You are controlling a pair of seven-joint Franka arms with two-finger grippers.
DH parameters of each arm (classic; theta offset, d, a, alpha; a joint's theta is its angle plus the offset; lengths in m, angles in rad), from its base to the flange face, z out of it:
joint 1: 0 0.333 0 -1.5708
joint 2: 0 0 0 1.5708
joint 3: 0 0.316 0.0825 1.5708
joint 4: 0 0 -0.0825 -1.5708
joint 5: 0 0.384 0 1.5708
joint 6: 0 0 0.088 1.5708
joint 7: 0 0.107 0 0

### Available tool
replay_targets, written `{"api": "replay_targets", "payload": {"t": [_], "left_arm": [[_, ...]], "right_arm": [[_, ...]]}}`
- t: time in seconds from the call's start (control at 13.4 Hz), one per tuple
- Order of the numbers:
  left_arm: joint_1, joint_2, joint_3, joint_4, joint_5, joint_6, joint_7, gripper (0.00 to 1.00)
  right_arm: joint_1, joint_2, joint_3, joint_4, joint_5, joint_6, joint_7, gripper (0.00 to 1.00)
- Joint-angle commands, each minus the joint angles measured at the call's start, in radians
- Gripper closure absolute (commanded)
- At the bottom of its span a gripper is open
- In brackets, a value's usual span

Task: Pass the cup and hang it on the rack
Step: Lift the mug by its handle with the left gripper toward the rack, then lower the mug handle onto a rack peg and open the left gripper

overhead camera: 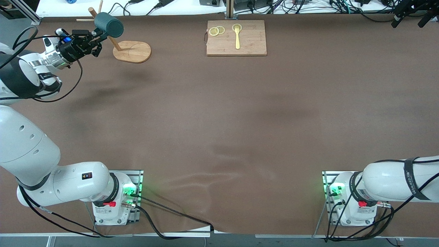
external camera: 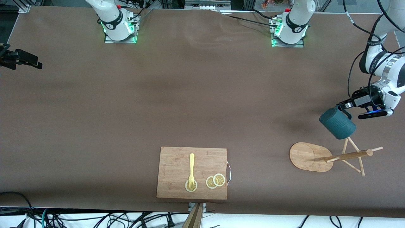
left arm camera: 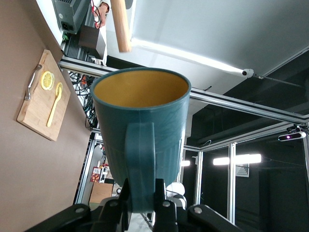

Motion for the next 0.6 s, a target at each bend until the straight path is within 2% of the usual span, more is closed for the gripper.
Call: {"api": "replay_targets", "payload": {"t": [0.0, 0.37, 0.52], "left_arm": [[0.019, 0.054, -0.004, 0.053, -0.057, -0.042, -0.014, 1.00], [0.045, 0.167, -0.007, 0.157, -0.098, -0.094, -0.011, 1.00], [0.053, 0.202, -0.011, 0.167, -0.139, -0.120, -0.006, 1.00]], "right_arm": [[0.001, 0.007, -0.002, 0.024, 0.018, -0.022, -0.001, 0.00], [0.001, 0.007, -0.002, 0.024, 0.018, -0.022, -0.001, 0.00], [0.001, 0.007, -0.002, 0.024, 0.018, -0.022, -0.001, 0.00]]}}
